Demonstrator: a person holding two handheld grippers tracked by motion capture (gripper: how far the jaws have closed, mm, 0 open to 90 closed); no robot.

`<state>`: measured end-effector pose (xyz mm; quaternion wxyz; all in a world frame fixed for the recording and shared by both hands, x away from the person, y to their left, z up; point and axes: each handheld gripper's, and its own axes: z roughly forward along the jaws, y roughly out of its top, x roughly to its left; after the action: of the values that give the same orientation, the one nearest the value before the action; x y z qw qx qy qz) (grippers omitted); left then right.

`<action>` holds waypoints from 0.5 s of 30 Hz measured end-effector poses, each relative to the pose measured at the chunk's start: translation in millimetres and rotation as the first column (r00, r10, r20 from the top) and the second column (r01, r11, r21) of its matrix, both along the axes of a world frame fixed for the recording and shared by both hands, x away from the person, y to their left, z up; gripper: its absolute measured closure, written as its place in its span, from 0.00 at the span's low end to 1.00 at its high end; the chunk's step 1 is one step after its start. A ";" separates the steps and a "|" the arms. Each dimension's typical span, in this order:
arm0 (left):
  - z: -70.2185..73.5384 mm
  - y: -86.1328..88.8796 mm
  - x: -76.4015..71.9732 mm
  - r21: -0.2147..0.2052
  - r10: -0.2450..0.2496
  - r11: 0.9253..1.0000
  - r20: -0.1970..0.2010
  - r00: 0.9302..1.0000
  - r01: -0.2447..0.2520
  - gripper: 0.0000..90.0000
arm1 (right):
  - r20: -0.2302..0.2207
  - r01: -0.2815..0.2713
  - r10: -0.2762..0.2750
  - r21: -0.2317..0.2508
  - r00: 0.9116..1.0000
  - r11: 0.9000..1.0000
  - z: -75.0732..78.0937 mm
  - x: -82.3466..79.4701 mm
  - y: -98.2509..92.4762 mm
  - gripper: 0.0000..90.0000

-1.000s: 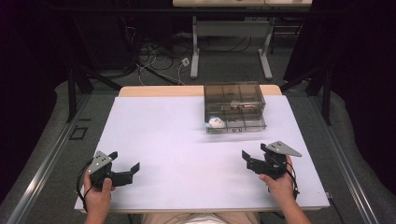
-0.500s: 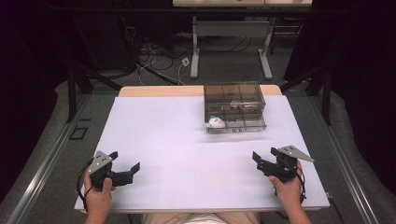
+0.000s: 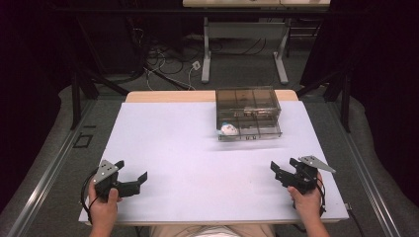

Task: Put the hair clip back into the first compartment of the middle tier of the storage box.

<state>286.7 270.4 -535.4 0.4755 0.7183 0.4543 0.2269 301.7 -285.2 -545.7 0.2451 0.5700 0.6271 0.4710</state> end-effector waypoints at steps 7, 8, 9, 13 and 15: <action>0.7 2.2 0.0 0.000 0.005 1.000 0.003 1.000 -0.005 0.00 | -0.020 0.012 -0.012 0.003 1.000 1.000 -2.6 -1.0 -3.6 0.21; 0.9 2.8 -0.1 0.000 0.008 1.000 0.001 1.000 -0.008 0.00 | -0.016 0.018 -0.018 0.006 1.000 1.000 -3.3 -0.9 -3.6 0.21; 0.9 3.5 0.0 0.000 0.010 1.000 0.005 1.000 -0.010 0.00 | -0.023 0.018 -0.018 0.000 1.000 1.000 -3.2 -1.4 -4.3 0.21; 2.7 8.0 -0.1 -0.001 0.024 1.000 0.013 1.000 -0.024 0.00 | -0.028 0.021 -0.021 0.005 0.999 1.000 -3.1 -1.8 -5.9 0.21; 4.1 10.8 -0.3 -0.007 0.034 0.999 0.021 0.999 -0.034 0.00 | -0.030 0.027 -0.027 0.001 0.999 1.000 -2.8 -2.1 -6.9 0.21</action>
<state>286.4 281.2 -531.3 0.4788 0.7064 0.4622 0.2411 299.6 -292.1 -548.5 0.2417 0.5855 0.6225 0.4596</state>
